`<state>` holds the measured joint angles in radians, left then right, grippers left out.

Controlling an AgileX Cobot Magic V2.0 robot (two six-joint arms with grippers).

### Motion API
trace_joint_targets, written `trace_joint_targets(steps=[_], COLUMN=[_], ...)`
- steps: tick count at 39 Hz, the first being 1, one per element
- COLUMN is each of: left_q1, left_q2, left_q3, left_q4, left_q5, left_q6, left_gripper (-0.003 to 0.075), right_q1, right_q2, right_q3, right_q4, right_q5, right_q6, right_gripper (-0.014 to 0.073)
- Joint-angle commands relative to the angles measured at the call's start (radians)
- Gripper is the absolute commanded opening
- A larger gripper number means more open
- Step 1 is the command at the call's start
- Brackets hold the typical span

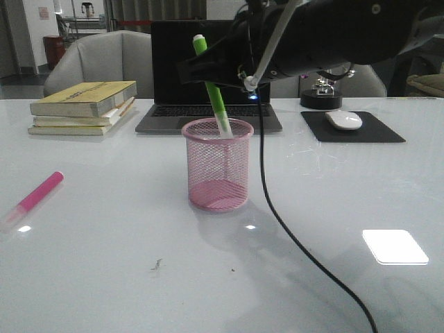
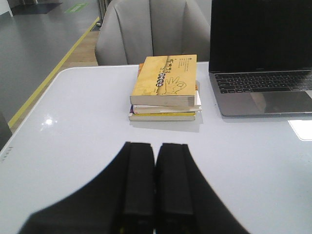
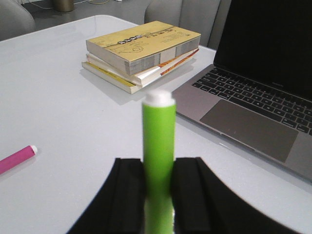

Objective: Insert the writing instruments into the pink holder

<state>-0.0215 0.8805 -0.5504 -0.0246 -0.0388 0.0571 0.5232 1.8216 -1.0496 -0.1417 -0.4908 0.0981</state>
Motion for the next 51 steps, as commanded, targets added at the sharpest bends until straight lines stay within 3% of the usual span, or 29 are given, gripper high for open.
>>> trace_joint_targets(steps=[1,8,10,26,40,51], left_q1=[-0.002,-0.002,-0.002,-0.002,-0.002,-0.002], left_q2=[-0.006,-0.006,-0.006,-0.006,-0.006,-0.006], left_q3=[-0.037,-0.037,-0.037,-0.037,-0.037,-0.037], left_q4=[-0.008,-0.008,-0.008,-0.008,-0.008,-0.008], left_q5=[-0.082,-0.082,-0.082,-0.082,-0.082,-0.082], left_q6=[-0.009,-0.009,-0.009,-0.009,-0.009,-0.009], left_gripper=[0.0092,0.0092,0.0092,0.0092,0.0092,0.0092], right_q1=[0.003,0.003,0.003,-0.04,-0.256,-0.365], right_q2=[-0.048,-0.049,-0.055,-0.374,-0.69,-0.904], right_q3=[-0.026,-0.026,-0.026,-0.026,-0.025,0.057], right_q4=[-0.009,-0.009,-0.009,-0.001,-0.012,-0.048], right_q5=[-0.089,-0.083,-0.067,0.427,0.854,1.034], right_q6=[0.0,0.0,0.0,0.0,-0.001,-0.001], right_gripper=[0.0087,0.0402,0.044,0.0394,0.0394,0.0394])
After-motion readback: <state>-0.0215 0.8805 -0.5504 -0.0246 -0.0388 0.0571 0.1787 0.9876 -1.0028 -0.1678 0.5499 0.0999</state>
